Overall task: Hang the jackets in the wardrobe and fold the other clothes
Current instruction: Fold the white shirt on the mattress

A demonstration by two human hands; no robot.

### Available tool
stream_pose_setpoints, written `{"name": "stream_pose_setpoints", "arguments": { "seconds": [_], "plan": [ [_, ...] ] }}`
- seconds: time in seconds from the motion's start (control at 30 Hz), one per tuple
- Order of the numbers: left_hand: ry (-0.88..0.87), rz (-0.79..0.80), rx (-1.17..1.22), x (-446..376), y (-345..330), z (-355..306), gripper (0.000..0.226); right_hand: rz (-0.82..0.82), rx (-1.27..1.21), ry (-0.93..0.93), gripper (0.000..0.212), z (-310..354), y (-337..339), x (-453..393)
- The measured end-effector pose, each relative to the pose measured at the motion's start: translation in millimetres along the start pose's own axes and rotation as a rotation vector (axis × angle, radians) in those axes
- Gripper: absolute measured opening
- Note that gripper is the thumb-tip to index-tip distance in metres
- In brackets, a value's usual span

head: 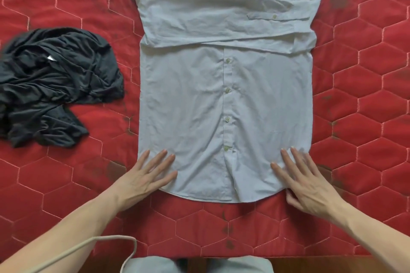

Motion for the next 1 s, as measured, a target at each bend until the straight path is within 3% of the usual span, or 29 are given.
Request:
{"name": "stream_pose_setpoints", "arguments": {
  "seconds": [0.17,0.33,0.4,0.47,0.57,0.67,0.83,0.93,1.0],
  "plan": [
    [0.137,-0.042,0.149,-5.2,20.5,7.9,0.086,0.009,0.024,-0.087,0.103,8.7,8.3,-0.9],
    [0.204,-0.043,0.432,-9.2,40.6,30.1,0.089,-0.088,-0.065,-0.21,0.079,-3.1,37.9,-3.8],
    [0.3,0.08,0.619,-8.3,40.0,41.7,0.099,-0.127,-0.145,-0.255,0.073,-8.3,51.9,-11.6],
    [0.387,0.111,0.72,-12.1,47.6,54.9,0.091,-0.169,-0.23,-0.275,0.071,-13.9,64.3,-19.1],
    [0.535,0.044,0.832,-21.6,70.1,82.0,0.069,-0.204,-0.428,-0.488,0.062,-42.1,82.4,-24.7],
    [0.729,-0.035,0.939,-25.7,82.3,119.1,0.057,-0.289,-0.66,-0.763,0.035,-78.0,102.5,-35.6],
    [0.955,-0.18,1.222,-36.8,86.4,187.7,0.047,-0.504,-0.935,-0.876,0.014,-132.6,135.3,-83.7],
    [1.018,-0.333,1.327,-47.8,81.0,227.5,0.034,-0.564,-0.972,-0.949,0.03,-167.8,128.9,-120.3],
    [1.148,-0.461,1.421,-52.6,68.3,248.0,0.025,-0.578,-0.972,-1.011,0.034,-183.9,118.7,-140.0]
  ]
}}
Point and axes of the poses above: each hand's wrist, its own x-axis away from the middle knuckle, its own y-axis out of the back of the hand, z = x × y, the point moved 8 cm from there along -x, towards the middle knuckle, and after that the axes turned 7 degrees about -z, right-handed, at the moved point
